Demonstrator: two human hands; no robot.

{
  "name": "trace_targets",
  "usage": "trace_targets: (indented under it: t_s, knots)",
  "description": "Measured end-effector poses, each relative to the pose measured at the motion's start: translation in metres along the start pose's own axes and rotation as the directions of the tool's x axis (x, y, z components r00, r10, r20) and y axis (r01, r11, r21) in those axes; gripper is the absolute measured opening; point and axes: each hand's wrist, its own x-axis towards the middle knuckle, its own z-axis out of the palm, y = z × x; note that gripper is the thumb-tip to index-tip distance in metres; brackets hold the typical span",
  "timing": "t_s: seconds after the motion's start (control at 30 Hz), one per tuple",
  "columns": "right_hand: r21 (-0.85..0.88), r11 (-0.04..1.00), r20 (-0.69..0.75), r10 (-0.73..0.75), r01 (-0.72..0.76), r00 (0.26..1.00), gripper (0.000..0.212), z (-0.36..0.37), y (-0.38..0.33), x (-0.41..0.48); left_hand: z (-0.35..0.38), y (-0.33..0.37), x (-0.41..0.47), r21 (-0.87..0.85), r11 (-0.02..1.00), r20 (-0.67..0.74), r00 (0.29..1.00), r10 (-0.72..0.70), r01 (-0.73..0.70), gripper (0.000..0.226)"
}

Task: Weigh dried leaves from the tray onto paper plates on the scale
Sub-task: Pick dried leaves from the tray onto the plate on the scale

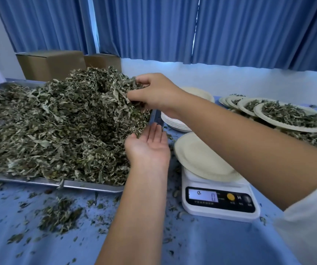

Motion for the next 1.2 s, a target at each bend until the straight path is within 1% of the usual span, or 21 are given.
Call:
trace_targets:
  t_s: [0.07,0.13,0.2,0.27,0.33,0.37,0.4,0.43,0.5,0.53,0.6,0.67,0.77,0.83,0.93,1.07,1.13,1.2]
  knots:
    - [0.128,0.992,-0.01,0.008,-0.007,1.0,0.009,-0.014,-0.006,-0.013,0.0,0.001,-0.002,0.008,1.0,0.014,1.0,-0.012,0.012,0.053]
    - [0.198,0.98,-0.038,0.003,0.005,0.999,0.008,-0.031,-0.008,-0.026,0.001,0.001,-0.002,-0.011,1.0,0.016,1.0,-0.003,0.003,0.054]
    - [0.234,0.972,-0.067,0.001,0.015,0.998,0.01,-0.047,-0.008,-0.039,0.002,0.0,-0.003,0.005,1.0,0.013,1.0,-0.005,0.005,0.054]
    - [0.228,0.974,-0.095,0.007,0.015,0.995,0.011,-0.064,-0.005,-0.053,0.002,-0.001,-0.002,0.033,0.999,0.002,1.0,0.001,-0.001,0.054]
    - [0.164,0.986,-0.128,0.021,0.001,0.992,0.012,-0.079,0.002,-0.069,0.003,-0.003,-0.004,0.054,0.999,-0.008,1.0,0.005,-0.005,0.054]
    - [0.101,0.995,-0.142,0.024,-0.01,0.99,0.011,-0.086,0.007,-0.077,0.003,-0.003,-0.004,0.063,0.998,-0.01,1.0,0.01,-0.01,0.054]
    - [-0.003,1.0,-0.156,0.024,-0.024,0.988,0.009,-0.092,0.011,-0.085,0.003,-0.004,-0.004,0.066,0.998,-0.01,1.0,0.016,-0.015,0.054]
    - [-0.146,0.988,-0.169,0.02,-0.045,0.985,0.008,-0.098,0.016,-0.091,0.003,-0.005,-0.004,0.076,0.997,-0.014,1.0,0.02,-0.019,0.054]
    - [-0.417,0.902,-0.179,0.036,-0.109,0.983,0.017,-0.106,0.026,-0.1,0.003,-0.007,-0.004,0.101,0.995,-0.015,0.999,0.029,-0.027,0.054]
    - [-0.499,0.855,-0.176,0.061,-0.142,0.983,0.022,-0.109,0.031,-0.103,0.002,-0.008,-0.005,0.111,0.993,-0.016,0.999,0.028,-0.026,0.053]
    - [-0.603,0.781,-0.115,0.118,-0.164,0.986,0.032,-0.111,0.04,-0.107,0.002,-0.01,-0.005,0.12,0.992,-0.017,0.999,0.028,-0.026,0.053]
    - [-0.691,0.711,-0.009,0.173,-0.132,0.985,0.039,-0.112,0.046,-0.11,0.001,-0.011,-0.004,0.133,0.991,-0.018,0.999,0.032,-0.029,0.052]
    - [-0.742,0.665,0.093,0.229,-0.086,0.969,0.041,-0.111,0.048,-0.113,0.0,-0.013,-0.004,0.165,0.986,-0.023,0.999,0.041,-0.037,0.052]
    - [-0.73,0.679,0.108,0.233,-0.082,0.967,0.039,-0.111,0.05,-0.113,-0.002,-0.014,-0.003,0.18,0.983,-0.029,0.999,0.041,-0.035,0.052]
    - [-0.682,0.727,0.071,0.172,-0.077,0.983,0.035,-0.113,0.049,-0.113,-0.003,-0.015,-0.001,0.196,0.98,-0.037,0.998,0.043,-0.035,0.053]
    - [-0.668,0.744,0.03,0.057,-0.022,0.998,0.027,-0.117,0.046,-0.112,-0.003,-0.017,0.0,0.204,0.978,-0.035,0.999,0.04,-0.032,0.053]
    - [-0.657,0.754,0.034,0.037,-0.006,0.999,0.024,-0.117,0.045,-0.113,-0.004,-0.018,0.001,0.208,0.978,-0.034,0.999,0.035,-0.027,0.054]
    - [-0.662,0.75,0.031,0.025,0.002,0.999,0.025,-0.117,0.044,-0.113,-0.004,-0.019,0.001,0.207,0.978,-0.034,0.999,0.032,-0.024,0.054]
